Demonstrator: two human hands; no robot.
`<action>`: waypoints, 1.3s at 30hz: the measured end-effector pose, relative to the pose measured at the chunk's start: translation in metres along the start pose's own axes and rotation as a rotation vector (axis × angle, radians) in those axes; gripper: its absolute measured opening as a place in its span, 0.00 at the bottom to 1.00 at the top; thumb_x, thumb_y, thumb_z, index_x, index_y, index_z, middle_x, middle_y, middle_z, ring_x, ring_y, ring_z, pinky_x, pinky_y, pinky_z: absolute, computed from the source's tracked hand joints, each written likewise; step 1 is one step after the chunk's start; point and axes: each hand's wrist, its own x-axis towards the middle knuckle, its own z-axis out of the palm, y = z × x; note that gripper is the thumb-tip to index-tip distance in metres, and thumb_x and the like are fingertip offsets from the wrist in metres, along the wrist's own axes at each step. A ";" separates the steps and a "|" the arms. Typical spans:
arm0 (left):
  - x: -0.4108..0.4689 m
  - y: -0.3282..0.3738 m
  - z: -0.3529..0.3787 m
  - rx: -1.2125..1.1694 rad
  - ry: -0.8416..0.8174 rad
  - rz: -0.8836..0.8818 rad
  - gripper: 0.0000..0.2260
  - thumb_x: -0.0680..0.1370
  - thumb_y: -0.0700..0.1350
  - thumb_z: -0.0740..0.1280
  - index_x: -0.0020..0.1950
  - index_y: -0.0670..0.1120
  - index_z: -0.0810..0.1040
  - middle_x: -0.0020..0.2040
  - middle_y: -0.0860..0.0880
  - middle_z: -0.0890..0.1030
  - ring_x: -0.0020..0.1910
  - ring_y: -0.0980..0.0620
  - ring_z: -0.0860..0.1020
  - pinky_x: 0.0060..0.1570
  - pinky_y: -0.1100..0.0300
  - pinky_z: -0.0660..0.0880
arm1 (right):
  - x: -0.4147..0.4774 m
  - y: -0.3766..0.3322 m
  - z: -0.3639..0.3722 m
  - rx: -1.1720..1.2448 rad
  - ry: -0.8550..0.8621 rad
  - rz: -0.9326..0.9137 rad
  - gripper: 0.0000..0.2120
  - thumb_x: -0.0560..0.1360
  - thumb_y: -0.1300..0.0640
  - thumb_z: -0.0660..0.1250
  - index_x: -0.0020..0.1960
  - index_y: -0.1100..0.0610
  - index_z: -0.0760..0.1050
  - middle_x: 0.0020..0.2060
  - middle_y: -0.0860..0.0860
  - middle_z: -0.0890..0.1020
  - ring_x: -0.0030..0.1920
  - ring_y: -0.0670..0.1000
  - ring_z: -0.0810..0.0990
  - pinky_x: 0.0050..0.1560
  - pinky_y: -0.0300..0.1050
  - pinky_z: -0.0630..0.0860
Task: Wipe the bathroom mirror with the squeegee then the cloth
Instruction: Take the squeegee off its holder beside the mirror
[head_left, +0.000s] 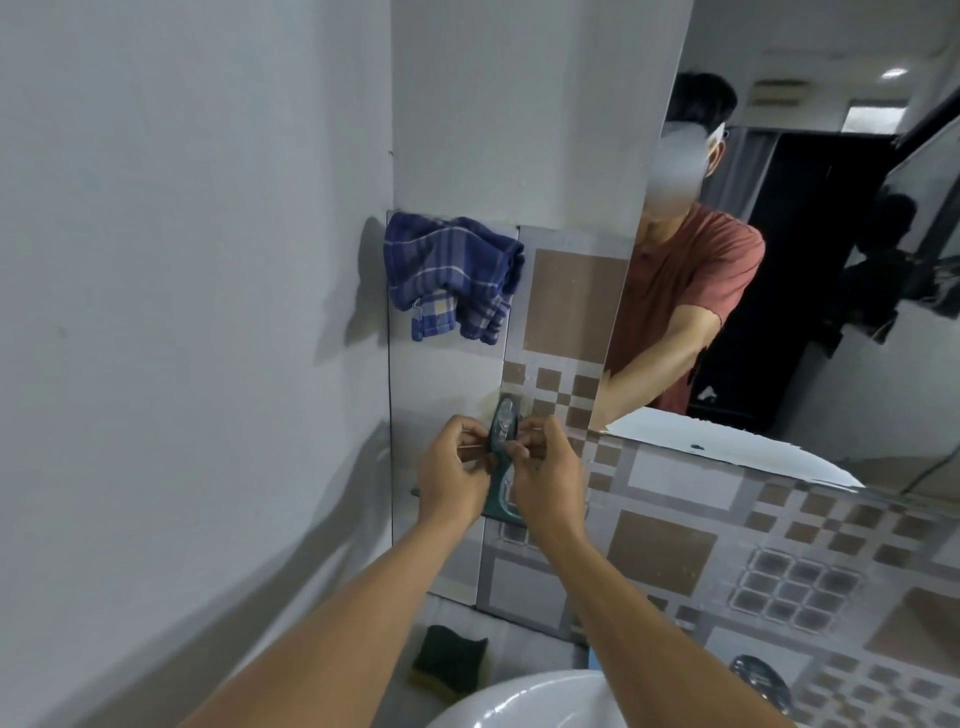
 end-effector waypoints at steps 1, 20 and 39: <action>-0.001 0.004 -0.002 -0.011 -0.001 0.016 0.14 0.72 0.31 0.73 0.48 0.49 0.77 0.46 0.52 0.84 0.46 0.56 0.83 0.48 0.59 0.82 | -0.001 -0.004 -0.002 0.014 0.002 -0.012 0.14 0.80 0.64 0.67 0.46 0.44 0.70 0.44 0.41 0.81 0.45 0.43 0.80 0.39 0.37 0.75; -0.065 0.153 -0.035 -0.109 -0.112 0.335 0.14 0.72 0.34 0.75 0.52 0.49 0.80 0.48 0.55 0.85 0.49 0.57 0.84 0.48 0.55 0.83 | -0.035 -0.113 -0.136 0.220 -0.001 -0.193 0.16 0.78 0.65 0.70 0.59 0.45 0.79 0.47 0.49 0.84 0.45 0.52 0.85 0.44 0.57 0.84; -0.094 0.303 -0.022 0.270 -0.260 0.852 0.22 0.72 0.30 0.73 0.64 0.46 0.80 0.54 0.49 0.85 0.48 0.54 0.83 0.55 0.56 0.81 | -0.045 -0.171 -0.312 -0.526 0.163 -0.576 0.28 0.74 0.47 0.73 0.72 0.47 0.72 0.78 0.51 0.65 0.79 0.56 0.59 0.75 0.66 0.63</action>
